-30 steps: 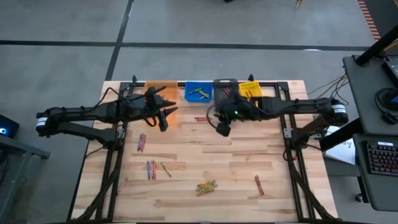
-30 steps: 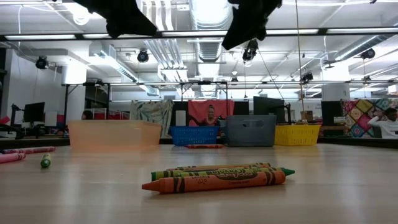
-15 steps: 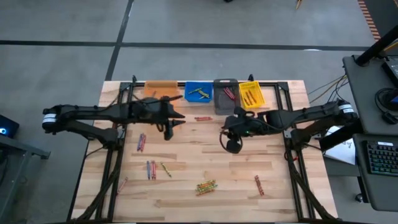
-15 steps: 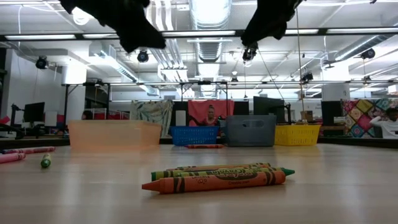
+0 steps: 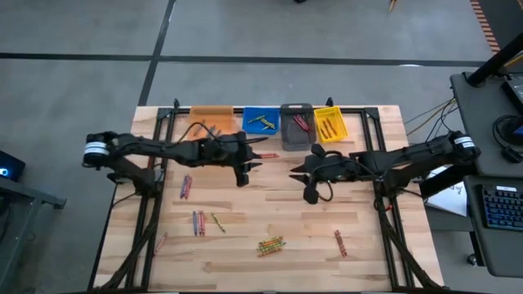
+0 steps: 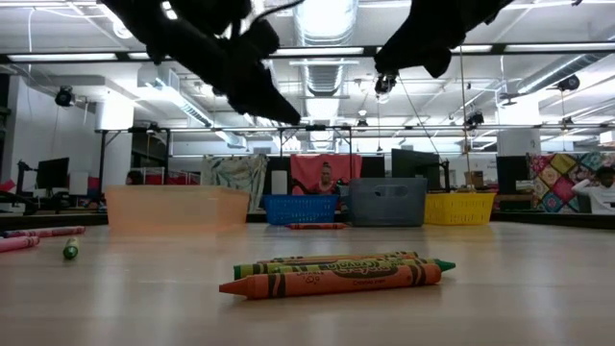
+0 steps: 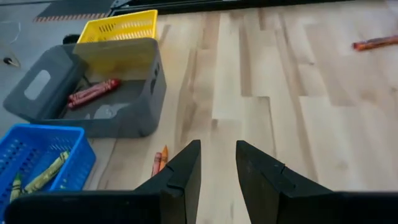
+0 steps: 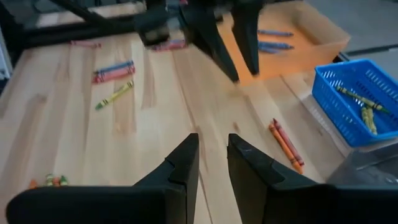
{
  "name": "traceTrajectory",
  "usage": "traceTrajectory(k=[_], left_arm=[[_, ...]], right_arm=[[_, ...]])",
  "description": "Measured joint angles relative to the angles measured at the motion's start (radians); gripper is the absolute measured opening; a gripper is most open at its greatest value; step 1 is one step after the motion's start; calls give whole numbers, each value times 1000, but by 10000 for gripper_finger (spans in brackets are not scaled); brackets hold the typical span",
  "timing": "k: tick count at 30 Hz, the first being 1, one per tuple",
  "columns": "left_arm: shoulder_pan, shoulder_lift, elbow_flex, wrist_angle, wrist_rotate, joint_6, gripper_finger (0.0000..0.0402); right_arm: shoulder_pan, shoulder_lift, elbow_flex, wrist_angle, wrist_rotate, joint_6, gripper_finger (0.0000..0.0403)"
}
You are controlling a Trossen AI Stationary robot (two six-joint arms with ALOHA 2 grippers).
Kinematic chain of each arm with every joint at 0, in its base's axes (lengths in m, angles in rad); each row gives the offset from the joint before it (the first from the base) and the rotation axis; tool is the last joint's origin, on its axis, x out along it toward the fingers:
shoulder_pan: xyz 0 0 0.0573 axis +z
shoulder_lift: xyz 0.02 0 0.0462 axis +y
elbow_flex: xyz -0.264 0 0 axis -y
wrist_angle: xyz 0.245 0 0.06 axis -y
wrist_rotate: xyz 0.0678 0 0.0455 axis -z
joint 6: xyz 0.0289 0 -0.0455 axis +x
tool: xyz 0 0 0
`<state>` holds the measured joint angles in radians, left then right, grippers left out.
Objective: Sort crayons
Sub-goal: Put the orange crayon into the yellow bin
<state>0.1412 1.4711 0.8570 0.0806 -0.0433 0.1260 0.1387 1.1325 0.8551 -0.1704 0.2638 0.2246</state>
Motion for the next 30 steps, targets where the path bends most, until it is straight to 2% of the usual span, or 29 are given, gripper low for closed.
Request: traceTrajectory(k=[4, 10, 18, 23, 27, 30], left_arm=[[27, 71, 0, 64, 0, -11, 84], [82, 176, 0, 139, 0, -15, 84], [127, 303, 0, 256, 1, 100, 84], [132, 337, 0, 278, 9, 126, 84], [132, 346, 0, 278, 83, 100, 84], [131, 362, 0, 283, 88, 97, 84]], right_arm=[[-1, -58, -47, 46, 6, -8, 75], [-2, -104, -78, 74, 79, -35, 81], [-8, -104, -80, 98, 186, -202, 81], [-51, -109, -80, 135, 190, -271, 71], [-76, -112, -80, 135, 174, -277, 68], [-77, -110, -80, 134, 174, -280, 71]])
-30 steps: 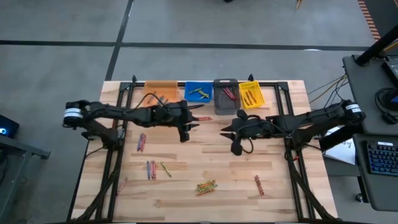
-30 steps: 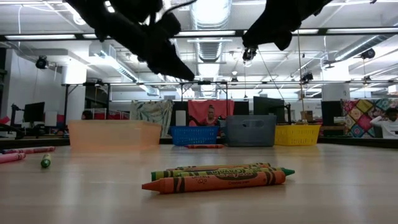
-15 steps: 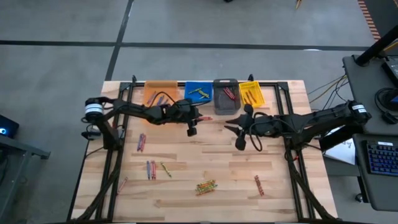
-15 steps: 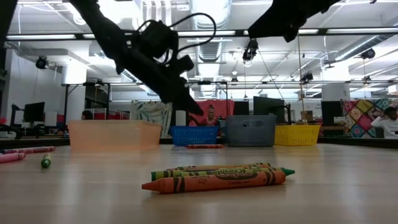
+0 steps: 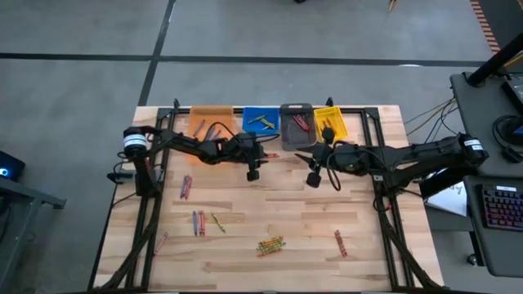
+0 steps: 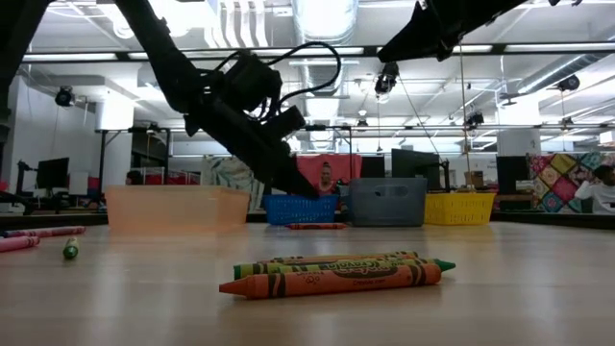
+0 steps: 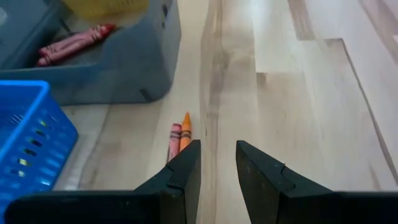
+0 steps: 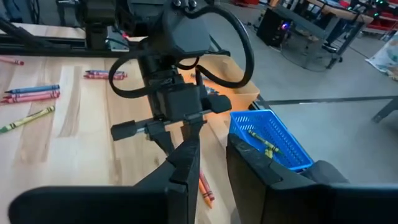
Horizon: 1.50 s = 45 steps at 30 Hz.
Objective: Sort crayons
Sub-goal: Put the orange crayon into the yellow bin
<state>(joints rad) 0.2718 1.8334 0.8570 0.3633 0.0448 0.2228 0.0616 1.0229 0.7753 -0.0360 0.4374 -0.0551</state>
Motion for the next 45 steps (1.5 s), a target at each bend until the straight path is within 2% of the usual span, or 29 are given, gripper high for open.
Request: traceTrajectory(k=[13, 26, 37, 45], left_arm=[[0, 32, 0, 22, 0, -22, 84], [0, 32, 0, 42, 0, 26, 84], [12, 32, -1, 46, -11, 30, 137], [12, 54, -1, 75, -19, 26, 139]], right_arm=[[1, 0, 0, -18, 0, 17, 71], [1, 0, 0, -18, 0, -3, 76], [0, 1, 0, -18, 0, -26, 68], [0, 1, 0, -18, 0, -33, 75]])
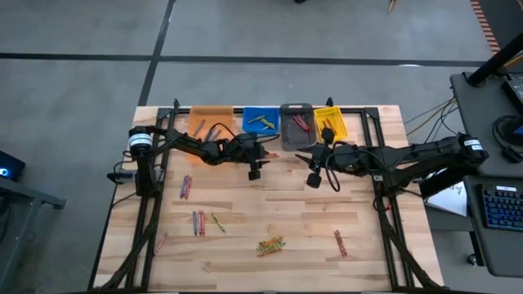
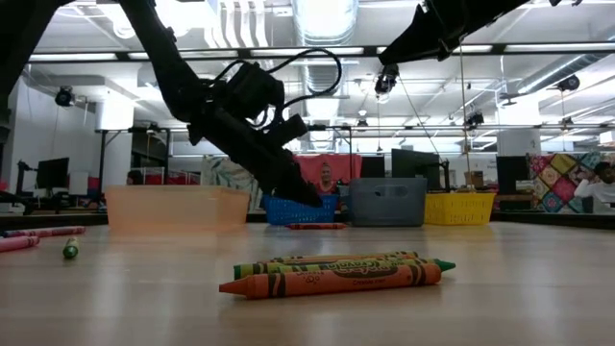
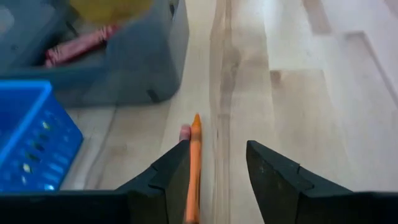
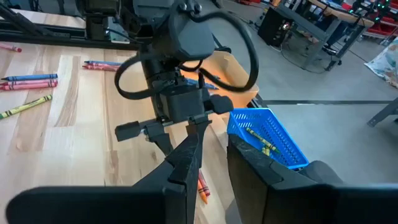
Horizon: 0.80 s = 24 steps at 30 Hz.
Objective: Sort crayons
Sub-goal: Put the orange crayon into the yellow bin
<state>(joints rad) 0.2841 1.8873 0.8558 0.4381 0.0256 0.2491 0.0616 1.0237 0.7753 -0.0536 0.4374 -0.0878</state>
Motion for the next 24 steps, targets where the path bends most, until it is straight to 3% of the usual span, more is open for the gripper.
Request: traceTrajectory(k=[24], left_arm=[[2, 49, 0, 41, -27, -3, 139]], right_arm=[[-3, 0, -1, 0, 0, -9, 69]])
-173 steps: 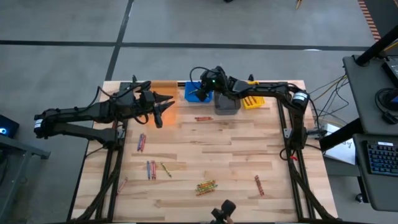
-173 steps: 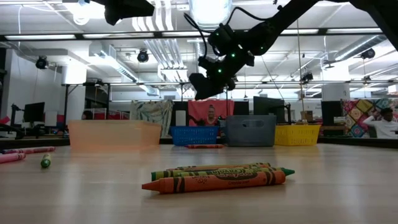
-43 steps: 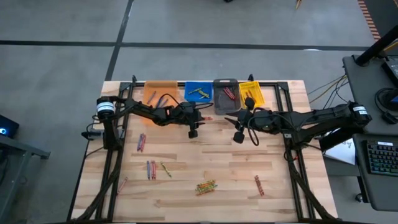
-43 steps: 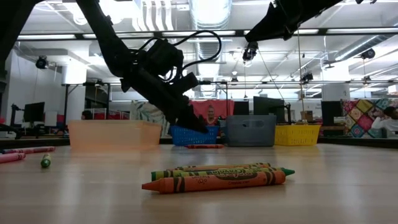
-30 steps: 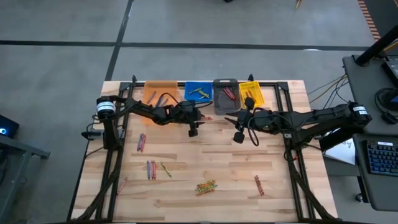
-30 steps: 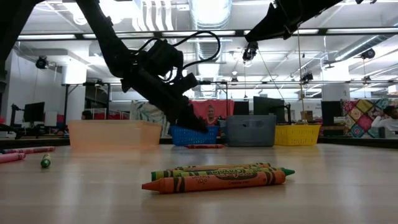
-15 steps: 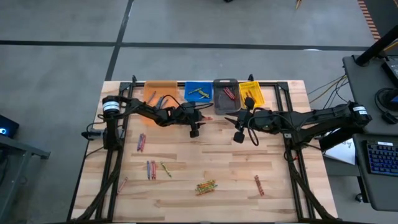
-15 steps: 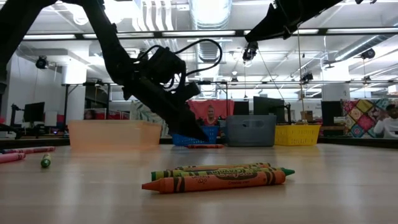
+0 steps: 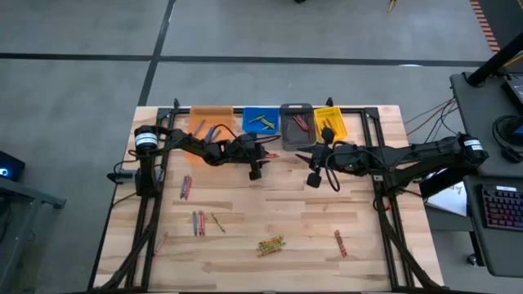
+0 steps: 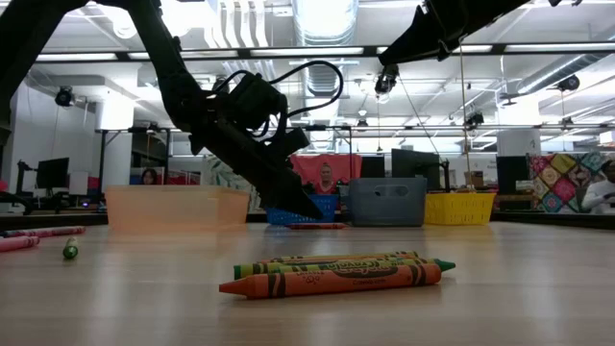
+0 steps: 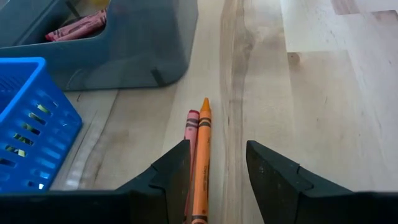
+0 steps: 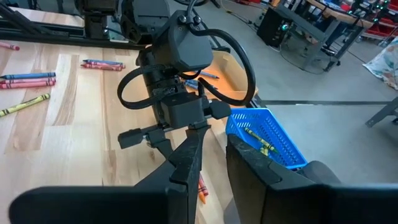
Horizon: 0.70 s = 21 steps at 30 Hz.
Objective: Sort crayons
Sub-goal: Put the orange crayon into the yellow bin
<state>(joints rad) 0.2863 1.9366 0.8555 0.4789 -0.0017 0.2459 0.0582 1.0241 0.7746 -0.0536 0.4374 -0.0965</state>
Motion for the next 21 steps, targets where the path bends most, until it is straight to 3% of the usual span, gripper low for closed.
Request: traceTrajectory(k=[21], left_arm=[[0, 43, -8, 12, 3, -30, 139]], right_arm=[[0, 0, -3, 0, 0, -8, 71]])
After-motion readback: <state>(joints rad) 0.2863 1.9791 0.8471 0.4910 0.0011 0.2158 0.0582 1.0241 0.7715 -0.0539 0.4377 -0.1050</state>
